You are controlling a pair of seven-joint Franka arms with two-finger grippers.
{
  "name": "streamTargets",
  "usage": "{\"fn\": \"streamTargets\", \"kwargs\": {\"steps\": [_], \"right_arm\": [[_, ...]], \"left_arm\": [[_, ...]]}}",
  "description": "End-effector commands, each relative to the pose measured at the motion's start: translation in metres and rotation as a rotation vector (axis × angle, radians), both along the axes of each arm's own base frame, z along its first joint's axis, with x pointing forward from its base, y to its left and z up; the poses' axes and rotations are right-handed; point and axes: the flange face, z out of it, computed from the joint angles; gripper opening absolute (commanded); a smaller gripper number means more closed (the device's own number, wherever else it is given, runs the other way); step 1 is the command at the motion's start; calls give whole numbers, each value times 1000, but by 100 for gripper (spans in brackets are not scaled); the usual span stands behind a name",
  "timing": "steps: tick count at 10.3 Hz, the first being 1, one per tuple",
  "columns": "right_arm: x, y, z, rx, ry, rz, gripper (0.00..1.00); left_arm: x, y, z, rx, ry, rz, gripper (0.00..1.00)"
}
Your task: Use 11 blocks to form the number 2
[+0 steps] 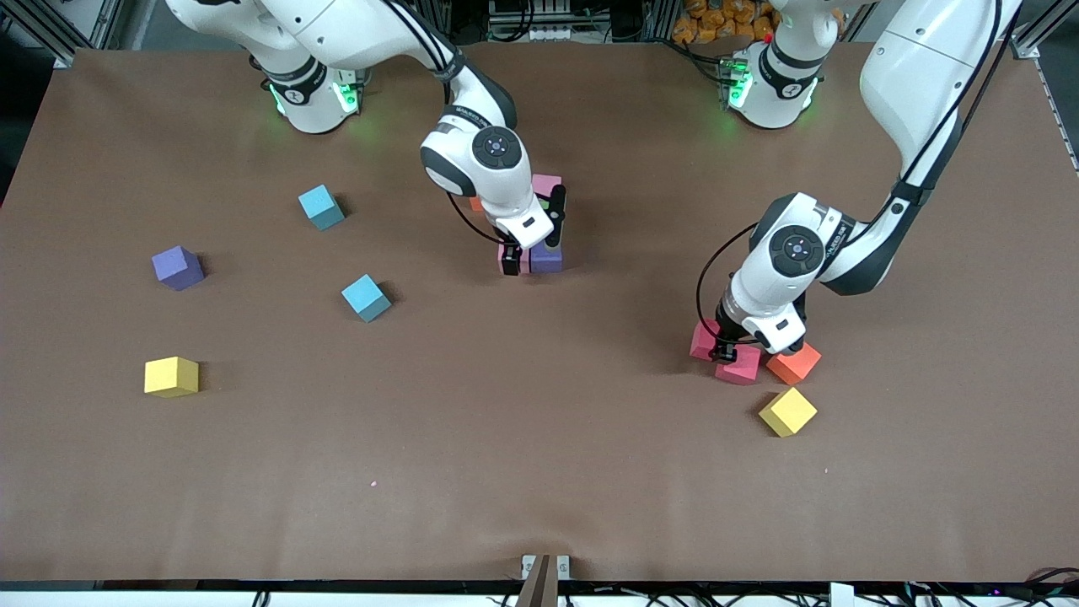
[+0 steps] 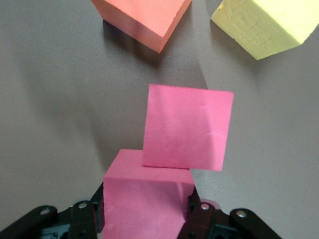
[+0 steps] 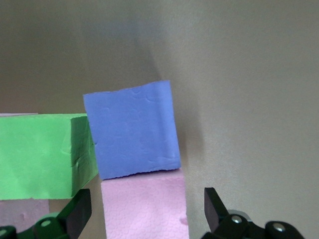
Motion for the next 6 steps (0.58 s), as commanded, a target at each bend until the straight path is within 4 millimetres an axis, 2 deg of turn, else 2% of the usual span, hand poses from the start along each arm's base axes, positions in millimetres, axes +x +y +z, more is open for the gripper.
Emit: {"fn": "streamTargets", "kwargs": {"steps": [1, 3, 6], "right_arm": [[0, -2, 15, -9, -19, 4, 100], [2, -2, 26, -16, -26, 1, 100], [8, -1, 66, -106, 4, -21, 100]], "left_arm": [[-6, -15, 6, 23, 12, -3, 32], [-10, -32, 16, 35, 17, 19, 32], [-20, -69, 23, 34, 16, 58, 32]]}}
